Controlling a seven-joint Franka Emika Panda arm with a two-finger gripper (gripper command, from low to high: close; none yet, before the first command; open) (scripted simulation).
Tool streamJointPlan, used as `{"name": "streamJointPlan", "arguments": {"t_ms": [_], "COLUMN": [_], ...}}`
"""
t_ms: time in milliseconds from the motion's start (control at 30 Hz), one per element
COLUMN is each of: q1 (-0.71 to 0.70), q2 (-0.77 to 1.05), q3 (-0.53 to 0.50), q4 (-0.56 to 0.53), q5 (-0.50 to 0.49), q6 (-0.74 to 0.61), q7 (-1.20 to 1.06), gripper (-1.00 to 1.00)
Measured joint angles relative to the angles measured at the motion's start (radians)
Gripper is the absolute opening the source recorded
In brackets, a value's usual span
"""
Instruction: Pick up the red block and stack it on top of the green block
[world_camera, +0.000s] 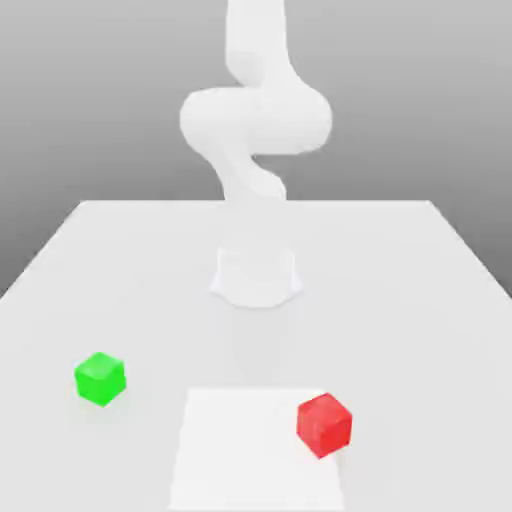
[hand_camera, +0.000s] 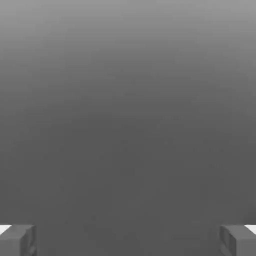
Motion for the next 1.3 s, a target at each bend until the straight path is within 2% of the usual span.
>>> {"name": "streamJointPlan", "arguments": {"t_ms": [467, 667, 867, 900, 1133, 1300], "q1": [0.126, 0.163, 0.171, 0.172, 0.172, 0.166], "q2": [0.515, 0.733, 0.95, 0.978, 0.981, 0.824], "q3": [0.007, 0.029, 0.019, 0.018, 0.018, 0.027], "q4": [-0.245, -0.348, -0.338, -0.334, -0.333, -0.357], "q5": [0.019, -0.001, -0.021, -0.021, -0.024, -0.014], "q6": [0.279, 0.398, 0.572, 0.596, 0.598, 0.465], "q7": [-0.217, -0.288, -0.288, -0.288, -0.285, -0.292], "gripper": [0.0, 0.0, 0.0, -1.0, -1.0, -1.0]}}
